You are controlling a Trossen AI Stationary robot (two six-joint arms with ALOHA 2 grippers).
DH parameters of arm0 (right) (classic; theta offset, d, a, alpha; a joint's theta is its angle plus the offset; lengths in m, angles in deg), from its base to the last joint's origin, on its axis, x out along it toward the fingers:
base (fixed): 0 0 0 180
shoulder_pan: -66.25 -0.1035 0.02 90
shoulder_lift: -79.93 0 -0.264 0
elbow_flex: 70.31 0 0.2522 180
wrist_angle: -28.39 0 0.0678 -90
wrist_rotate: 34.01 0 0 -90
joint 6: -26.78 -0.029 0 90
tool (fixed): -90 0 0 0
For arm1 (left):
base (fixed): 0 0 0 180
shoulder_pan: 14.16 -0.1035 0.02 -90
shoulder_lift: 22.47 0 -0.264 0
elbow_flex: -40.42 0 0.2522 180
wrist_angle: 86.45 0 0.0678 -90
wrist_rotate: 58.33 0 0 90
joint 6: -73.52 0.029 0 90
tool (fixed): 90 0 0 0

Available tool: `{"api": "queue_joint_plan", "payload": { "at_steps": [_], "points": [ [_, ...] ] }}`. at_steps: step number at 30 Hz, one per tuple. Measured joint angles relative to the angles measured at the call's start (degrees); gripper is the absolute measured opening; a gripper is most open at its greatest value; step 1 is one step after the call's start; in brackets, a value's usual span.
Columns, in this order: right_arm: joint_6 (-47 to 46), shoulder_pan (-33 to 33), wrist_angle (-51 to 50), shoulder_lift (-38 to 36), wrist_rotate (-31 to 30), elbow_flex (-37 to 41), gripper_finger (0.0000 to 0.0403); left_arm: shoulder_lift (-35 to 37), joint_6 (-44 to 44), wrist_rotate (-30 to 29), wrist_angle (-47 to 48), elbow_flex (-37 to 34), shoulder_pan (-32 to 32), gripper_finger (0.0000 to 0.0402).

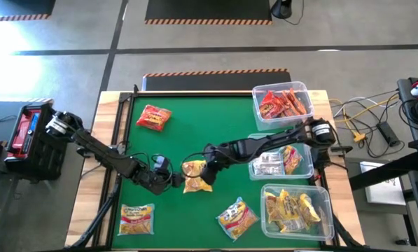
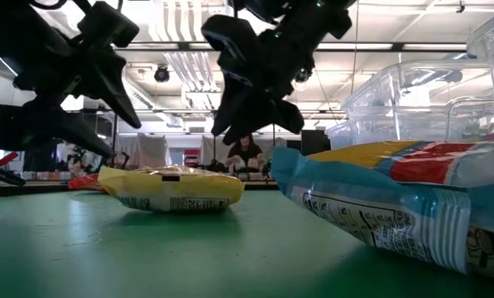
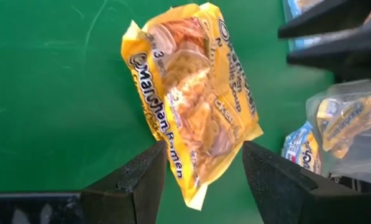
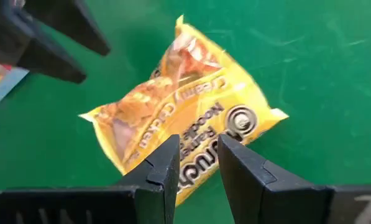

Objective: Sort Maruchan noodles
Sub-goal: Put the center yellow noodle pack into the bottom transparent bin

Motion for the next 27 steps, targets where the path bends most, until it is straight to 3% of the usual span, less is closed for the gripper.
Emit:
{"api": "queue_joint_plan", "payload": {
  "at_steps": [14, 27],
  "points": [
    [-1.2, 0.0, -2.7, 6.3, 2.1, -3.0, 0.0098, -0.2, -1.3, -6.6, -3.0, -1.0, 2.3, 0.0194],
    [-3.9, 0.1, -3.4, 8.7, 3.7, -3.4, 0.0098, -0.3, 3.1, -4.4, -1.2, -0.5, 2.7, 0.0194]
  ]
}}
